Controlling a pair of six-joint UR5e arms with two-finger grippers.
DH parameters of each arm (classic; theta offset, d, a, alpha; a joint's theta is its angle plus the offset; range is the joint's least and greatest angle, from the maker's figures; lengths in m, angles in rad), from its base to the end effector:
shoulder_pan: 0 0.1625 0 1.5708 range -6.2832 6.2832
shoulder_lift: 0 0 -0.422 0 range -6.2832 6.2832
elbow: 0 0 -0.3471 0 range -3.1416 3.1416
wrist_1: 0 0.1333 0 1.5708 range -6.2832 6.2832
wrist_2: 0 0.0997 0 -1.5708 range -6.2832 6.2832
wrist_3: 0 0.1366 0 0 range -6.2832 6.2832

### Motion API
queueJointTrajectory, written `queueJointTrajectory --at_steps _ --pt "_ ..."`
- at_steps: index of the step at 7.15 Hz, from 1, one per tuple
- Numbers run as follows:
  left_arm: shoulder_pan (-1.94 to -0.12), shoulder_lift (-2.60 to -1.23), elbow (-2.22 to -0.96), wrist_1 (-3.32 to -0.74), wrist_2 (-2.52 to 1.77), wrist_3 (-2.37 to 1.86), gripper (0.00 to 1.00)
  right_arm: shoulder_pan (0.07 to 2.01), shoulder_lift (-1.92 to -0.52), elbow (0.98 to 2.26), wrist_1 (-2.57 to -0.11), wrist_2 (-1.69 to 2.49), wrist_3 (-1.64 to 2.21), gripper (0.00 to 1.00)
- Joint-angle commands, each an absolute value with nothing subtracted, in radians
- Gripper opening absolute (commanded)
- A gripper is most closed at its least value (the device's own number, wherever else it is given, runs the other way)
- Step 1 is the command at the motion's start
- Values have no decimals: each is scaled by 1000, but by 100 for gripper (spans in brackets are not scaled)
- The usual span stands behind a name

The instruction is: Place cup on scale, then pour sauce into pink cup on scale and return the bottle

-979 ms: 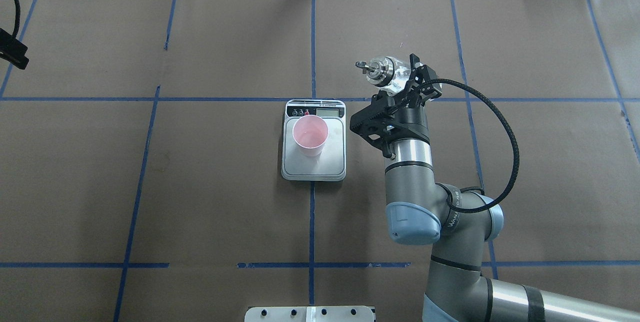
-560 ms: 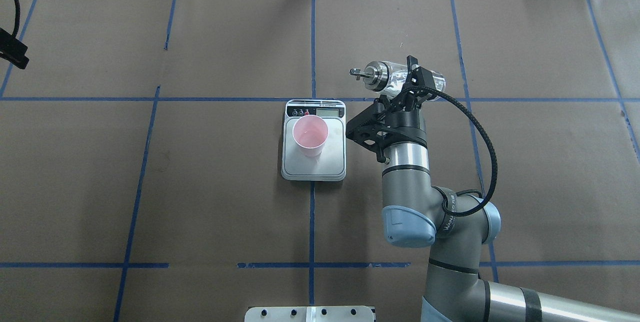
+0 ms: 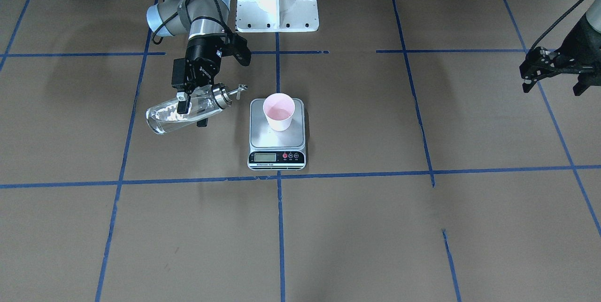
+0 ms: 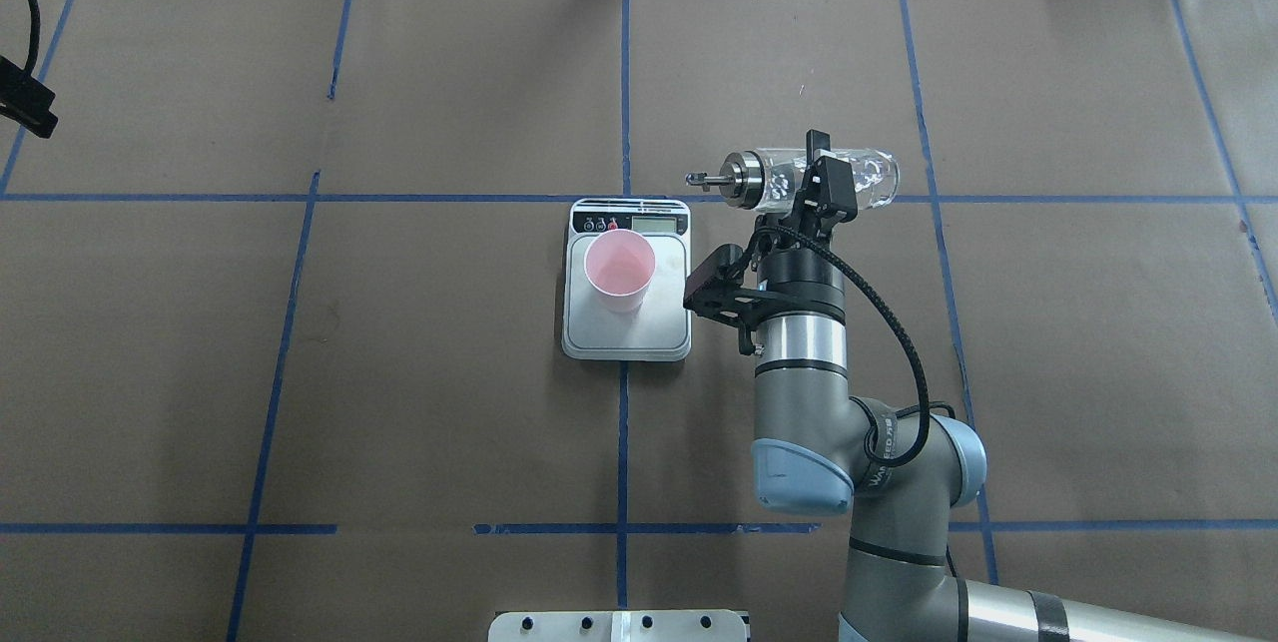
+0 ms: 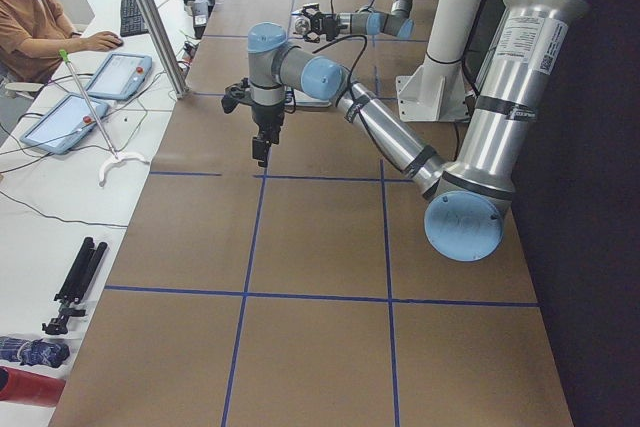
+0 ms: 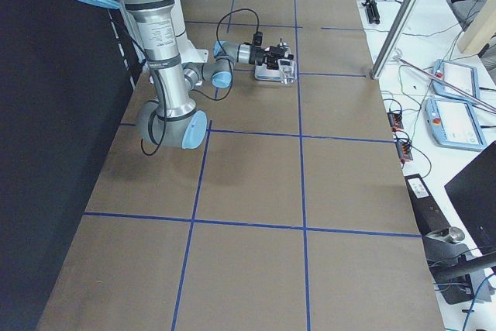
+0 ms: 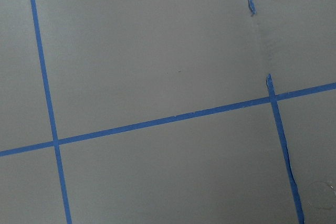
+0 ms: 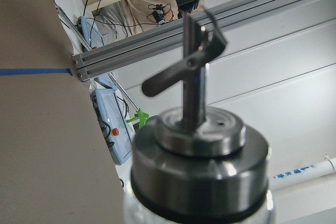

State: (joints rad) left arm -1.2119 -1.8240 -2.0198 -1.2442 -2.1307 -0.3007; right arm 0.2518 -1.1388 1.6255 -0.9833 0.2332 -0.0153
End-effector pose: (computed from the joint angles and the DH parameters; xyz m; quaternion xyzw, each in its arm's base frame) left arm 0.1208 -0.4950 0.4179 0.0819 0.3149 0.0790 0.9423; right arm -0.4748 -0.3970 0.3108 0.6423 0.1800 -0.1679 0.7259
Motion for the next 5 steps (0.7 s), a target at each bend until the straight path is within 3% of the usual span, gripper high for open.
queueJointTrajectory --at_steps 1,5 --pt "-1212 -1812 -2020 -1247 -2131 -299 100 241 -1134 1599 -985 204 -44 0" --pt "-1210 -1812 -2016 -1247 -2131 -298 100 236 -1129 1592 -989 189 -104 0"
